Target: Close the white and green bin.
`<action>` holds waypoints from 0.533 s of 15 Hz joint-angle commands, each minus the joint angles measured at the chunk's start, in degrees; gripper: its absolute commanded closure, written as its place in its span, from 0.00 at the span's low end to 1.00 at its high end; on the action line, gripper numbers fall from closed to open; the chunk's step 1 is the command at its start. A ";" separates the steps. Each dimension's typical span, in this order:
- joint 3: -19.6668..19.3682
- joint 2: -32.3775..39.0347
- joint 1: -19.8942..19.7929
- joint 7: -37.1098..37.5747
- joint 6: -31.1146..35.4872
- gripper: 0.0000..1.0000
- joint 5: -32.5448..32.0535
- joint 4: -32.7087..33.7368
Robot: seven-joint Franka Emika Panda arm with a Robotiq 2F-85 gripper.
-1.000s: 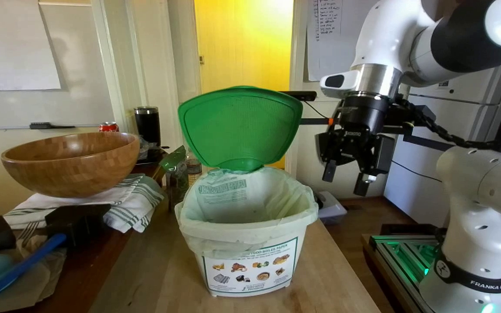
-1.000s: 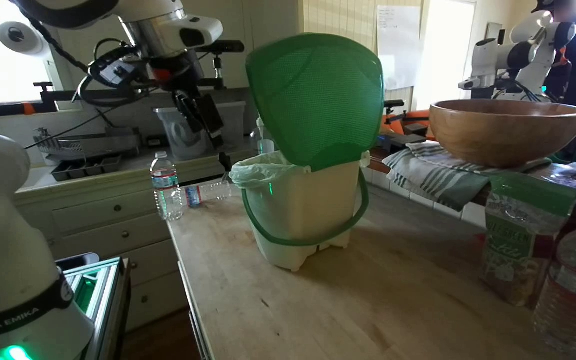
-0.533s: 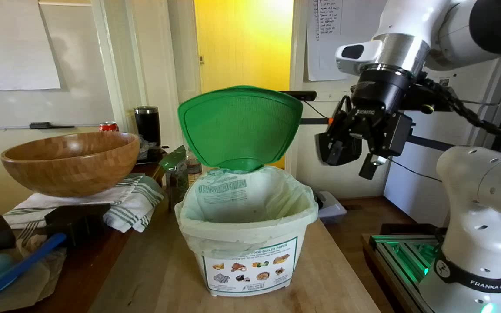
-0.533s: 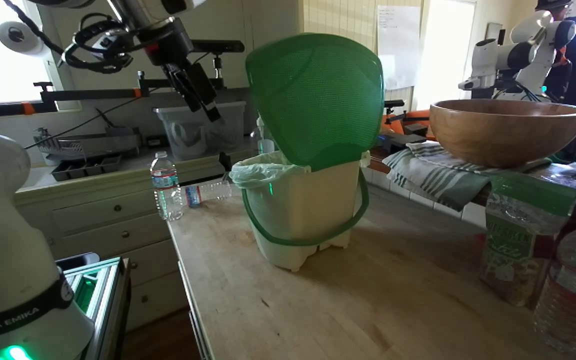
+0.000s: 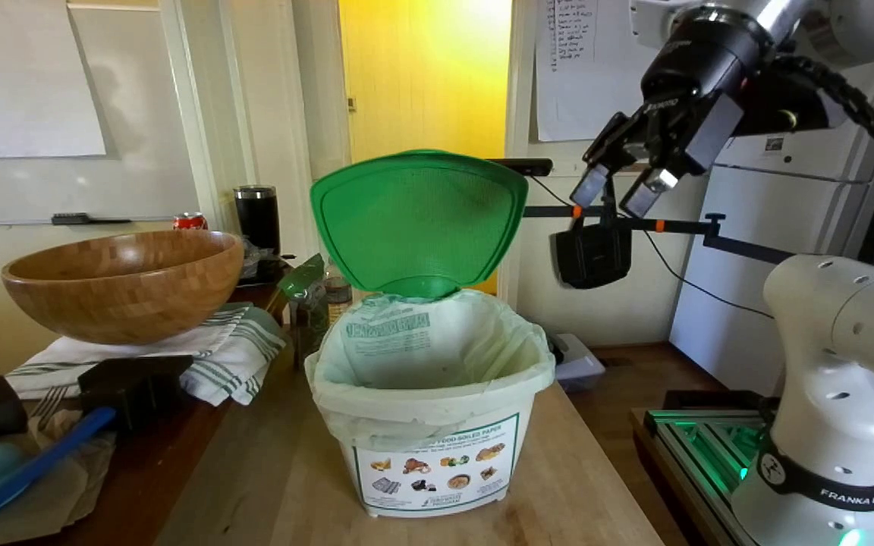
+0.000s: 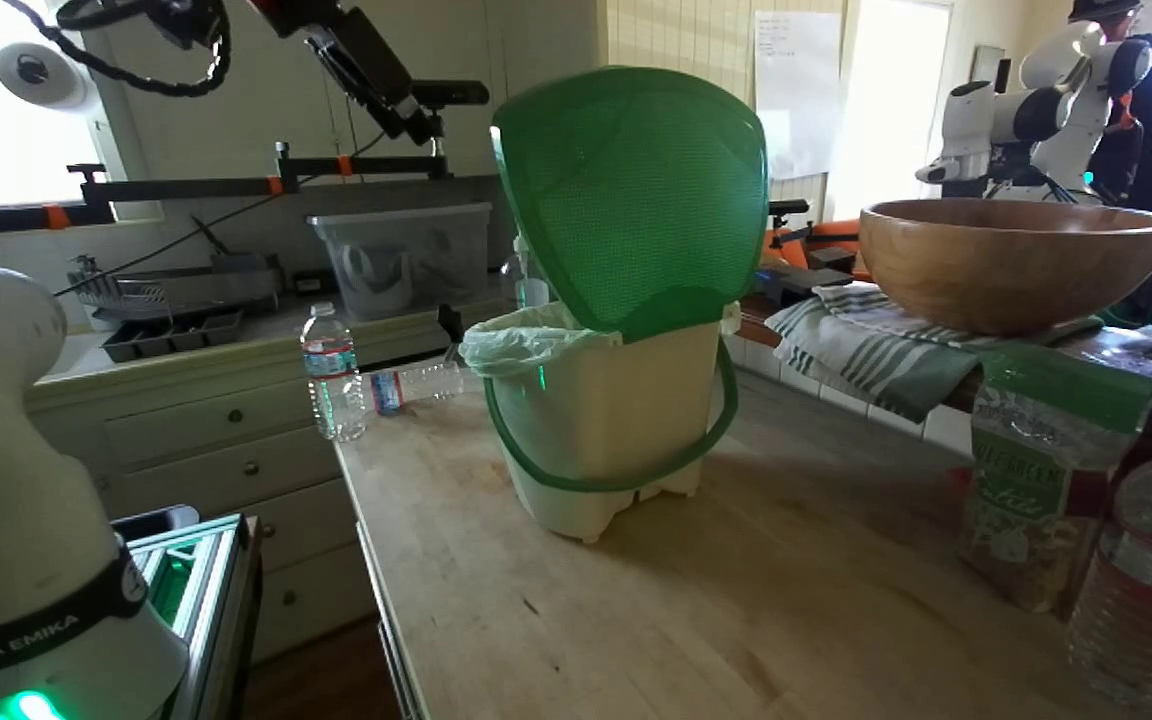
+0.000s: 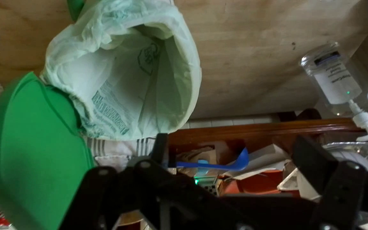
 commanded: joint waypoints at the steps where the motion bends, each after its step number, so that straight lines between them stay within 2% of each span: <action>1: 0.90 1.83 -3.42 4.28 1.88 0.00 -2.04 3.92; 8: -0.06 6.17 -10.25 11.32 5.29 0.00 -3.44 10.44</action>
